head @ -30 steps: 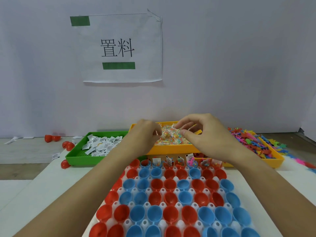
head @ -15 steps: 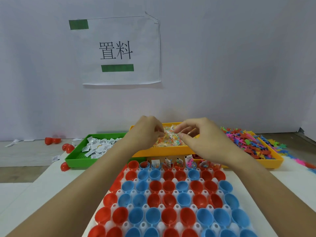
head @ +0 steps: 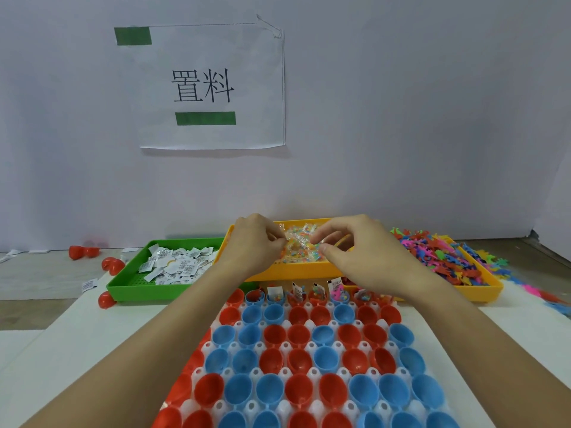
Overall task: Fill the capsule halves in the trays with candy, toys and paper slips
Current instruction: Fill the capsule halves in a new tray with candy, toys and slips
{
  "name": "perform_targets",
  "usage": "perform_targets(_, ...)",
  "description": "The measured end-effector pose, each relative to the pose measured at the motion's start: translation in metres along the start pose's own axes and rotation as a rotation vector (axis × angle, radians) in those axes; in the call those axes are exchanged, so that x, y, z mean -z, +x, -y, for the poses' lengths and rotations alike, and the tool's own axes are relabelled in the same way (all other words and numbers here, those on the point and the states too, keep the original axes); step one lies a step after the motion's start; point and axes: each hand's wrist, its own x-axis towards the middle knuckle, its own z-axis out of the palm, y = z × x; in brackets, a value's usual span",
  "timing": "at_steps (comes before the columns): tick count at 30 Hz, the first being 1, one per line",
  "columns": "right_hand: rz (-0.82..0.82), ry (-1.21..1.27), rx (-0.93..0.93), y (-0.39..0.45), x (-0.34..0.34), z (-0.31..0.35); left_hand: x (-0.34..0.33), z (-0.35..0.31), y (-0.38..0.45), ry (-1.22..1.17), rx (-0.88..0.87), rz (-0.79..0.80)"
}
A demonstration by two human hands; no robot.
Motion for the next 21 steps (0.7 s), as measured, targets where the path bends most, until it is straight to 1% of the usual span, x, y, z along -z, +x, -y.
perform_targets(5, 0.023, -0.030, -0.007, 0.000, -0.002, 0.000, 0.002, 0.002, -0.002, -0.047, 0.025, -0.027)
perform_targets(12, 0.011, -0.021, -0.020, -0.001, -0.001, 0.005, 0.021, -0.017, -0.016, -0.094, -0.031, -0.127)
perform_targets(14, 0.018, -0.017, -0.006, -0.002, -0.002, 0.008, 0.029, -0.022, -0.028, -0.164, -0.036, -0.096)
perform_targets(16, 0.030, -0.005, 0.015, -0.004, -0.003, 0.013, 0.038, -0.027, -0.041, -0.221, -0.041, -0.030)
perform_targets(21, 0.021, 0.119, 0.069, -0.006, -0.009, 0.025, 0.048, -0.033, -0.062, -0.257, -0.048, 0.067)
